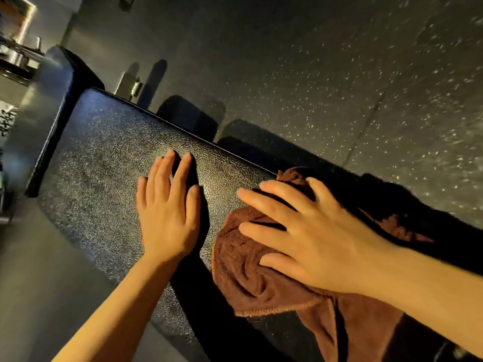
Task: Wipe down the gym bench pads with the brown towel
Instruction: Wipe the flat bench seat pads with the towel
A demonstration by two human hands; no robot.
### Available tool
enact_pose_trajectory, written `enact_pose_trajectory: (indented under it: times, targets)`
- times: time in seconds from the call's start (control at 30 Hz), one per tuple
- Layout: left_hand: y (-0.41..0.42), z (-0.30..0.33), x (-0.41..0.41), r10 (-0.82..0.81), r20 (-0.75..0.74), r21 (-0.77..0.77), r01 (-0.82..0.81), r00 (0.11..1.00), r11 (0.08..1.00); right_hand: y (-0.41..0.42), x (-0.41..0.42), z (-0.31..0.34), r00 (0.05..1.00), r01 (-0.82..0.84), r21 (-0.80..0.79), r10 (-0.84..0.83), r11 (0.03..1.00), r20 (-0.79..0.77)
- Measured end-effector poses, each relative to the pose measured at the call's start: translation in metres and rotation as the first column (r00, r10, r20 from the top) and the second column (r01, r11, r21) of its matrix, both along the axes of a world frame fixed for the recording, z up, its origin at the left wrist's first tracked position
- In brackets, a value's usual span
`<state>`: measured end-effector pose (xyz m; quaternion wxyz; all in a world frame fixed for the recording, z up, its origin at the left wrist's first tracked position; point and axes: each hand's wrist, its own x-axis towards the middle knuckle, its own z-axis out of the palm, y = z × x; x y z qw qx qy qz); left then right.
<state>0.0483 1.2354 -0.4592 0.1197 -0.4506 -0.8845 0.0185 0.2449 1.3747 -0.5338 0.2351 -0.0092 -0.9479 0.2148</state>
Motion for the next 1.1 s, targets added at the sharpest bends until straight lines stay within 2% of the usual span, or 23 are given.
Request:
enact_pose_trajectory:
  times: [0.27, 0.43, 0.53, 0.7, 0.83, 0.97, 1.1]
  targets:
    - [-0.010, -0.009, 0.020, -0.024, 0.011, -0.048, 0.025, 1.000, 0.999, -0.014, 0.038, -0.007, 0.980, 0.185, -0.019, -0.183, 0.983, 0.073]
    - [-0.023, -0.013, 0.036, -0.116, 0.027, -0.093, 0.118, 0.993, 0.989, -0.018, 0.062, -0.010, 0.901, 0.391, -0.032, -0.375, 0.920, 0.220]
    - [-0.027, -0.014, 0.039, -0.141, 0.033, -0.111, 0.144, 0.989, 0.983, -0.020, 0.070, -0.012, 0.876, 0.422, -0.007, -0.405, 0.907, 0.263]
    - [-0.028, -0.016, 0.043, -0.173, 0.055, -0.087, 0.177, 0.983, 0.980, -0.032, 0.105, -0.026, 0.912, 0.356, 0.039, -0.356, 0.934, 0.203]
    - [-0.031, -0.015, 0.045, -0.205, 0.055, -0.066, 0.209, 0.977, 0.976, -0.043, 0.129, -0.036, 0.962, 0.220, 0.130, -0.237, 0.967, 0.134]
    - [-0.036, -0.016, 0.044, -0.246, 0.031, -0.078, 0.248, 0.969, 0.966, -0.039, 0.120, -0.029, 0.980, 0.080, 0.174, -0.109, 0.981, 0.164]
    - [-0.041, -0.013, 0.045, -0.323, 0.069, -0.085, 0.328, 0.944, 0.941, -0.033, 0.103, -0.019, 0.979, -0.039, 0.222, -0.007, 0.974, 0.205]
